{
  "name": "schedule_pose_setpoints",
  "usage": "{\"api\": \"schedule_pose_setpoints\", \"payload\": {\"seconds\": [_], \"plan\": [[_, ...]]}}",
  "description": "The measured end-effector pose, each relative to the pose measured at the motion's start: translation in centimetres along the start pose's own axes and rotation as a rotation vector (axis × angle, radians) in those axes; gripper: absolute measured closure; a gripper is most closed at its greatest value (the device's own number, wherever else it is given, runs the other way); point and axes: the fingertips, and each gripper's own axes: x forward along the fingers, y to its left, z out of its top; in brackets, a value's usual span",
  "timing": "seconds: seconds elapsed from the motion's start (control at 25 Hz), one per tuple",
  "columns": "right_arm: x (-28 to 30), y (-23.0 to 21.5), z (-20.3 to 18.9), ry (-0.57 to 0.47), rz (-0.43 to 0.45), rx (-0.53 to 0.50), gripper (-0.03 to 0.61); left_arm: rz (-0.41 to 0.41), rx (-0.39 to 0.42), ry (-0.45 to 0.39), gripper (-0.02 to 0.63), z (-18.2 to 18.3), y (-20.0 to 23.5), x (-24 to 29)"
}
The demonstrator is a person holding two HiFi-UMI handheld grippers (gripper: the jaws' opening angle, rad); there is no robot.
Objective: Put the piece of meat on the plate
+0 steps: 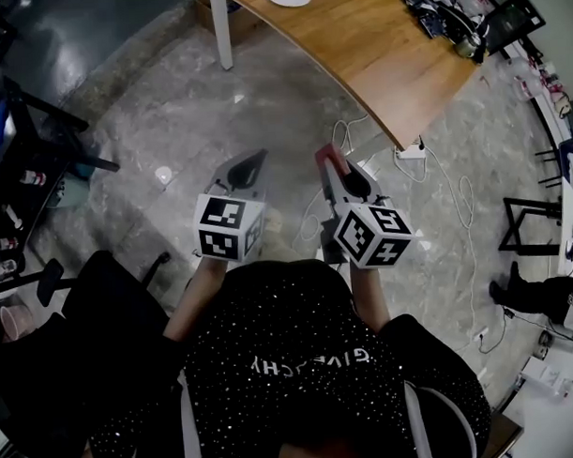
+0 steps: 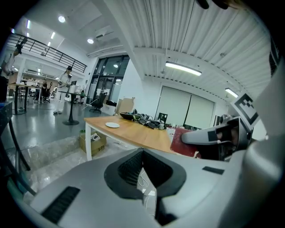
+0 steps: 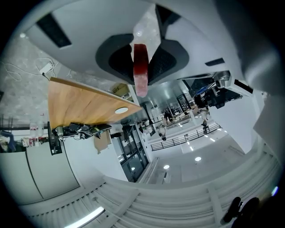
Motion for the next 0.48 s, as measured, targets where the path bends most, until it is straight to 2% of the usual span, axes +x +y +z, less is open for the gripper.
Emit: {"api": "schedule_pose_setpoints", "payload": {"seconds": [0.48], "plan": [[5.8, -4.8, 4.3, -0.004, 0.014, 0.010, 0.482, 0.016, 0.007, -0.005, 0.604, 3.2, 2.1, 7.7]]}}
